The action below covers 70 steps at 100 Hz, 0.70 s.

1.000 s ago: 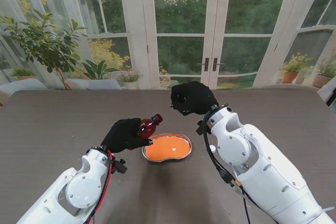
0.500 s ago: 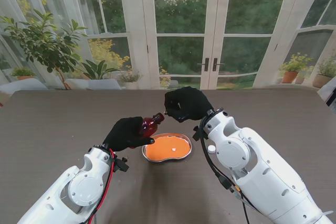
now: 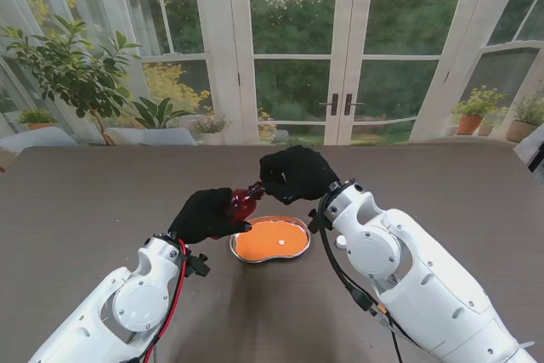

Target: Collect the cotton balls from the tray into a sample bottle

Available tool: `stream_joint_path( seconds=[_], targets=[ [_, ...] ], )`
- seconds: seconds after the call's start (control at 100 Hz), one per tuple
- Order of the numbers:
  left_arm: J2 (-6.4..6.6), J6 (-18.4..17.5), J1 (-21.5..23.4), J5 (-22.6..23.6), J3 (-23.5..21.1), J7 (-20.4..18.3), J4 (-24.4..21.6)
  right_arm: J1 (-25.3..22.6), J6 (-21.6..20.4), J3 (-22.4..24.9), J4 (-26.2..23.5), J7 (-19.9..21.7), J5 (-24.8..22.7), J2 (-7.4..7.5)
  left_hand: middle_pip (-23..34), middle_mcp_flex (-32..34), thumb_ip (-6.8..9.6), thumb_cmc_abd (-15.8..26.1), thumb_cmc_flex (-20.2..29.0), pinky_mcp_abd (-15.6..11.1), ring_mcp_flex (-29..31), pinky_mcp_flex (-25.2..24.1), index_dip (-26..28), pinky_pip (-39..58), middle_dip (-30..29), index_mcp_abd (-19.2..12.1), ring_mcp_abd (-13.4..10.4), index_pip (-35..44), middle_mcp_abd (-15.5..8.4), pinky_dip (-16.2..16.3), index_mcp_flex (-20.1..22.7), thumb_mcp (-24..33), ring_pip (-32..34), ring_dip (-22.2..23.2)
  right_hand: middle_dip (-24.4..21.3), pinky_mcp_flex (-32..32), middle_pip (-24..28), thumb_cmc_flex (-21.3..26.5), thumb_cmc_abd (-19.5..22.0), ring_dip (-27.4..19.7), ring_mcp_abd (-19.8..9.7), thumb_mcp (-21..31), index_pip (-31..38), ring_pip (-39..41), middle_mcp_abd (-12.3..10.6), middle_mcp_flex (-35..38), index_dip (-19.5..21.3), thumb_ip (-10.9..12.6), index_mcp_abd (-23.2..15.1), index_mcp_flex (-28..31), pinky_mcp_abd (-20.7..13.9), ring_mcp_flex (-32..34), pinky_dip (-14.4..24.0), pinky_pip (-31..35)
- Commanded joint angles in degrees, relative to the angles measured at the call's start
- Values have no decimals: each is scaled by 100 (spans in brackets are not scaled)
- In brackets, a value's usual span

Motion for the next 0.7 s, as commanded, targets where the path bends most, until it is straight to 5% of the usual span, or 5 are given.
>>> stream_joint_path(
  seconds=[0.0, 0.69],
  targets=[
    [-44, -26, -22, -29, 13, -90, 12, -14, -38, -26, -7, 100, 26, -16, 27, 122, 55, 1318, 1539, -73, -35, -294, 27, -318, -20, -1001, 374, 519, -119, 17, 694, 1037, 62, 3, 86, 87, 120, 130, 105, 76, -159, 129, 69, 279, 37, 75, 170, 182, -12, -35, 31, 213, 102, 413],
    [-153, -17, -446, -216, 416, 114, 301, 4, -154, 36, -90, 231, 15, 19, 24, 118, 56, 1360, 1548, -73, -32, -294, 4, -318, -45, -997, 378, 466, -113, 17, 691, 974, 62, 1, 105, 67, 102, 147, 137, 71, -153, 90, 59, 269, 37, 57, 185, 191, -15, -55, 18, 213, 109, 401]
  ],
)
